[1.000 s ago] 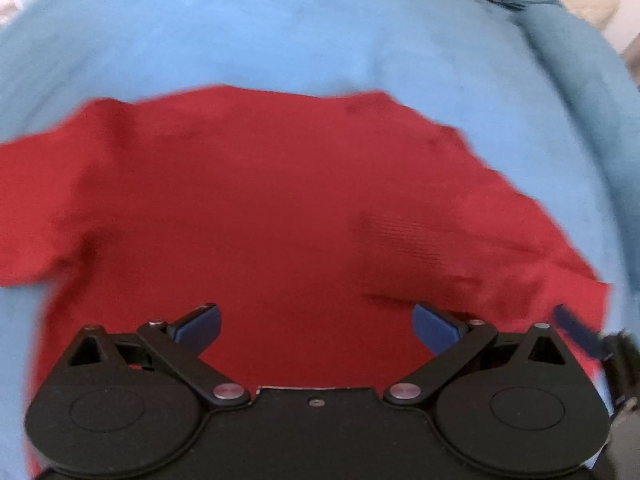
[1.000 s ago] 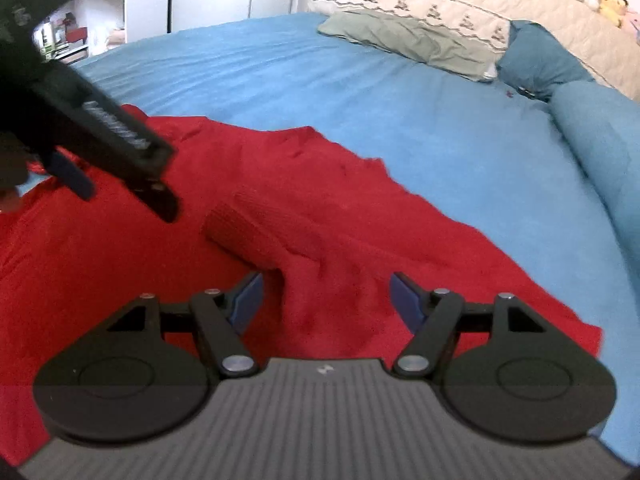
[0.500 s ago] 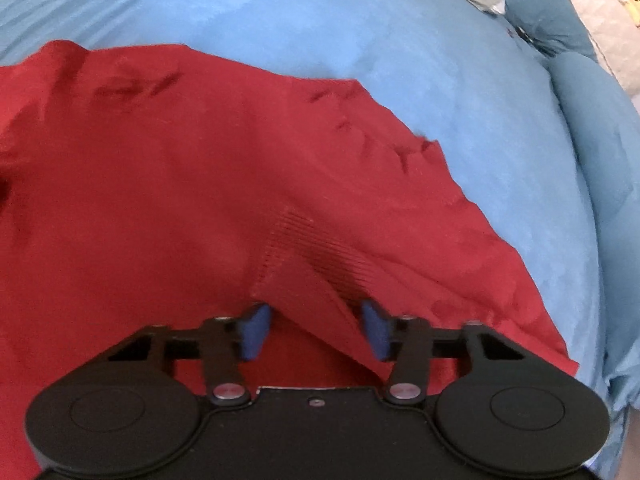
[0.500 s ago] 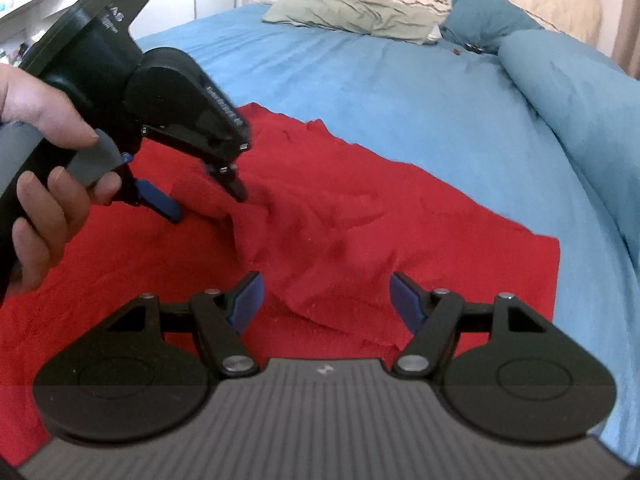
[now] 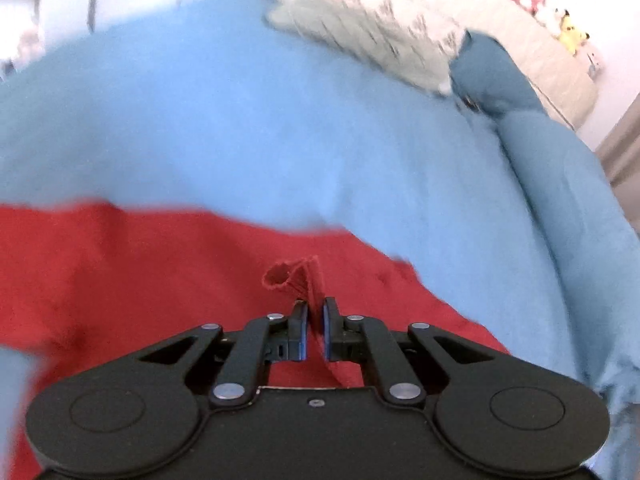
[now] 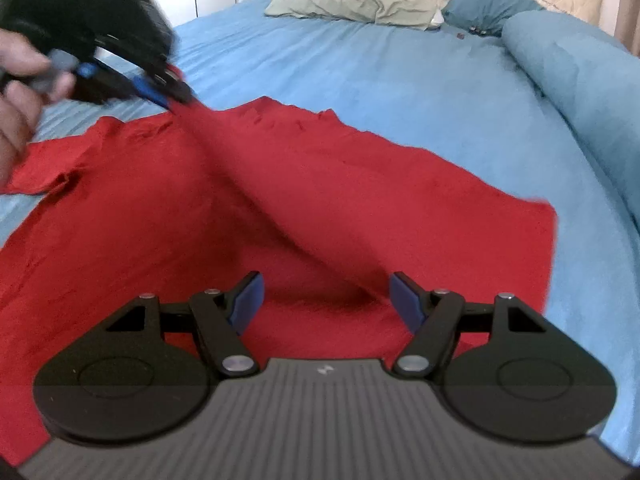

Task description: Fold small clothes

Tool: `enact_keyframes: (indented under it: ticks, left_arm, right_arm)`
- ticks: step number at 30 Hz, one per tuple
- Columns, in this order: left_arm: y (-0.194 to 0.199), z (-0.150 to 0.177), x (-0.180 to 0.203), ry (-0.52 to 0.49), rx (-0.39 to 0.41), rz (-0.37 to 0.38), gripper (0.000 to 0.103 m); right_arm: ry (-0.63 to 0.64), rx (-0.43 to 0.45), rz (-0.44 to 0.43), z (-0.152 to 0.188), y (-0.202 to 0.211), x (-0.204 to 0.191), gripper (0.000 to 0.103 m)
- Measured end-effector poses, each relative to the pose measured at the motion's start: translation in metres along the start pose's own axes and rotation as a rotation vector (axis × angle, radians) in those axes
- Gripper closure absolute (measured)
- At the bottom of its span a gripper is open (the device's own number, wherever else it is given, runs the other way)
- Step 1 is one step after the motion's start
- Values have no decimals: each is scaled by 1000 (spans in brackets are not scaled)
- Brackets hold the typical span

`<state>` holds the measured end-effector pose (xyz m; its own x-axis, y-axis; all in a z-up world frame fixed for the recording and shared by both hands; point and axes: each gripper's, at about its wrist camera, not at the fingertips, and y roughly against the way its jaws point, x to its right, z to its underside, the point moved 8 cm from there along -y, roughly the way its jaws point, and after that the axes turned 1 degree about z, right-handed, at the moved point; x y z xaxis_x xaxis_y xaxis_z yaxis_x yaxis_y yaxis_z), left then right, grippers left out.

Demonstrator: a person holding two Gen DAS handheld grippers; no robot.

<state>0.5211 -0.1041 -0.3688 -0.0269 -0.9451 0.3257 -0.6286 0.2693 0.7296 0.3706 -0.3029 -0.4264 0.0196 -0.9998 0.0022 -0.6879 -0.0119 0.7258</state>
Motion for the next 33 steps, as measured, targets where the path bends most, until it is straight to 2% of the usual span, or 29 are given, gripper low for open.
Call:
enact_keyframes:
  ticks: [4, 8, 10, 14, 16, 18, 20, 21, 22, 24, 26, 28, 30, 33]
  left_arm:
    - [9, 3, -54, 0, 72, -87, 95]
    - [-10, 26, -91, 51, 41, -88, 95]
    - [-14, 31, -94, 32, 49, -110, 95]
    - [-2, 20, -98, 1, 119, -152, 96]
    - [-3, 20, -106, 17, 90, -176, 93]
    - [-1, 21, -114, 63, 70, -161, 92]
    - [11, 20, -113, 63, 79, -150, 85]
    - [15, 19, -109, 38, 73, -152, 70]
    - [18, 19, -104, 19, 68, -140, 50]
    - [27, 20, -94, -21, 74, -88, 35]
    - [26, 17, -76, -85, 68, -43, 34]
    - [18, 15, -65, -139, 55, -35, 28]
    - [2, 10, -63, -160, 47, -65, 25]
    - [-29, -1, -82, -131, -3, -151, 28]
  right_arm:
    - [-19, -27, -4, 3, -5, -1, 17]
    - [-46, -60, 4, 9, -15, 0, 17]
    - [-55, -68, 17, 10, -18, 4, 17]
    - [-94, -74, 55, 11, -19, 19, 16]
    - [-120, -73, 68, 11, -17, 27, 16]
    - [-135, -73, 81, 10, -14, 33, 16]
    - [-150, -65, 102, 7, -7, 38, 16]
    - [-157, -62, 109, 5, -4, 41, 16]
    - [-169, -59, 119, 4, 0, 44, 16]
    - [-194, -54, 134, 1, 3, 51, 15]
    - [-219, -52, 154, -1, 5, 60, 15]
    - [-237, -53, 194, -2, 5, 71, 15]
    - [-257, -57, 210, -1, 4, 78, 15]
    - [-278, -47, 205, -1, 7, 86, 15]
